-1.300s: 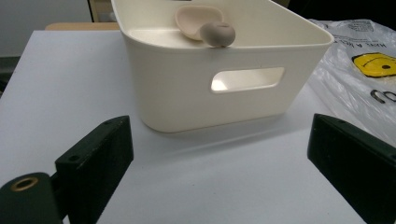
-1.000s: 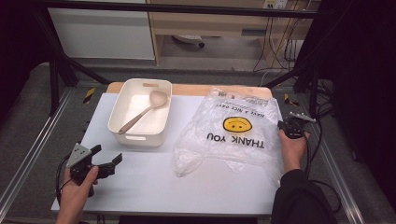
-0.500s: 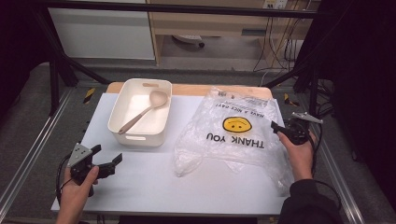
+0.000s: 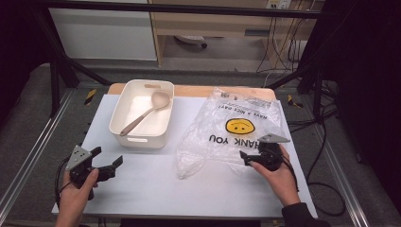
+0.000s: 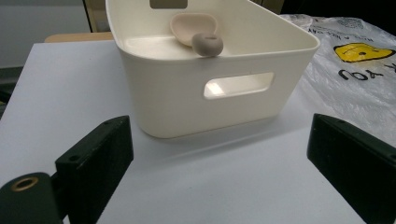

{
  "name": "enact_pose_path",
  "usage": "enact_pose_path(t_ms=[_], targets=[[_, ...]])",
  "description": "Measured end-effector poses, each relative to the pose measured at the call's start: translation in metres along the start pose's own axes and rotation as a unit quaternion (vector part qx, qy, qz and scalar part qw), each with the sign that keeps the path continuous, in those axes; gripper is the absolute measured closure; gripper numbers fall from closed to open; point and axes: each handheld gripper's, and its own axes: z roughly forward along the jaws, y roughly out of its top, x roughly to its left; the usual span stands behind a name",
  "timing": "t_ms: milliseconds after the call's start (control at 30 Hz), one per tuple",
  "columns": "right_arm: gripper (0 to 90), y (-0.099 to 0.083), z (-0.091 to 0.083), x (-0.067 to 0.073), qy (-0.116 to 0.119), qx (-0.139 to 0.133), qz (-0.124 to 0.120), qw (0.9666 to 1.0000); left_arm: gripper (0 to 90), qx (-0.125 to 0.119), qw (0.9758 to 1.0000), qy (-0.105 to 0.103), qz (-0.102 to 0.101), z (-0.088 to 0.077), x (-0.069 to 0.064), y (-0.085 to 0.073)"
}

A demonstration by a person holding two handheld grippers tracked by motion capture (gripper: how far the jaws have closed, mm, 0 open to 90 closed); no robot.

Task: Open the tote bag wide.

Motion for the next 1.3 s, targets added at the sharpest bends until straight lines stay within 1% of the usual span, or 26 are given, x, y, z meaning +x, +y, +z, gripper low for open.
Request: enact_pose_path(t_ms=[33,100,167,200,233,267,300,333,400,433,467,500,533,567,600,667,733,767,867,933,967,1000,1033,1100,1267,1300], targets=[[10.8,0.0,0.0,0.0,0.0,0.0,0.0,1.0,6.7,-0.001,1.0,-0.001,0.0,0.0,0.0,0.0],[10.7,-0.001,0.002,0.014,0.014,0.008,-0.018,0.9997,6.7,-0.001,1.0,-0.001,0.0,-0.001,0.0,0.0],[10.3,-0.001,0.004,0.026,0.036,0.006,-0.021,0.9991,6.7,0.0,1.0,0.0,0.001,-0.001,0.0,0.0],[9.4,0.0,0.005,0.039,0.056,0.008,-0.032,0.9979,6.7,0.001,1.0,0.0,0.001,0.0,0.0,0.0],[9.4,0.0,0.005,0.039,0.056,0.008,-0.032,0.9979,6.7,0.002,1.0,0.001,0.0,0.0,0.0,0.0],[9.4,0.0,0.006,0.045,0.062,0.01,-0.043,0.9971,6.7,0.003,1.0,0.0,0.001,0.0,0.0,0.0],[9.3,0.0,0.01,0.059,0.078,0.015,-0.053,0.9954,6.7,0.003,1.0,0.0,0.001,0.0,0.0,-0.001],[9.3,0.0,0.01,0.059,0.078,0.015,-0.053,0.9954,6.7,0.003,1.0,0.0,0.0,0.0,0.0,-0.001],[10.5,0.001,0.013,0.079,0.106,0.009,-0.071,0.9918,6.7,0.003,1.0,0.0,0.001,0.0,0.0,-0.001],[10.5,0.001,0.013,0.079,0.106,0.009,-0.071,0.9918,6.7,0.004,1.0,0.0,0.001,0.0,0.0,-0.001],[10.2,0.002,0.014,0.087,0.116,0.008,-0.079,0.9901,6.7,0.003,1.0,0.0,0.0,0.0,0.0,-0.001],[10.0,0.005,0.017,0.1,0.129,0.005,-0.09,0.9875,6.7,0.004,1.0,0.001,0.0,0.0,0.0,-0.001],[10.0,0.005,0.017,0.1,0.129,0.005,-0.09,0.9875,6.7,0.004,1.0,0.001,0.001,0.0,0.0,-0.001],[9.3,0.007,0.022,0.113,0.138,0.009,-0.108,0.9845,6.7,0.004,1.0,0.001,0.001,0.0,0.0,-0.001],[9.3,0.007,0.022,0.113,0.138,0.009,-0.108,0.9845,6.7,0.005,1.0,0.0,0.0,0.0,0.0,-0.001],[8.7,0.01,0.029,0.124,0.146,0.016,-0.119,0.982,6.7,0.006,1.0,0.0,0.002,0.0,0.0,-0.001],[8.5,0.015,0.037,0.14,0.157,0.02,-0.138,0.9777,6.7,0.006,1.0,0.0,0.001,0.0,0.0,-0.001],[8.5,0.015,0.037,0.14,0.157,0.02,-0.138,0.9777,6.7,0.006,1.0,0.0,0.001,0.001,0.0,-0.001],[7.5,0.024,0.048,0.156,0.17,0.021,-0.152,0.9733,6.7,0.006,1.0,0.0,0.001,0.001,0.0,-0.001],[7.1,0.026,0.051,0.16,0.175,0.025,-0.153,0.9722,6.7,0.007,1.0,0.0,0.001,0.0,0.0,-0.001],[6.9,0.029,0.057,0.166,0.178,0.028,-0.16,0.9704,6.7,0.006,1.0,0.0,0.0,0.0,0.0,-0.001],[6.9,0.029,0.057,0.166,0.178,0.028,-0.16,0.9704,6.7,0.005,1.0,0.0,0.0,0.0,0.0,-0.001],[6.7,0.028,0.063,0.17,0.184,0.035,-0.167,0.9679,6.7,0.005,1.0,0.0,0.0,0.0,0.0,-0.001],[6.6,0.026,0.068,0.174,0.184,0.041,-0.176,0.9663,6.7,0.005,1.0,-0.001,0.0,0.0,0.0,-0.001],[6.9,0.021,0.077,0.176,0.171,0.058,-0.192,0.9646,6.7,0.01,0.9999,-0.003,0.002,0.0,0.0,-0.001],[9.3,0.02,0.078,0.175,0.168,0.058,-0.191,0.9654,6.7,0.011,0.9999,-0.003,0.002,0.0,0.0,-0.002]])
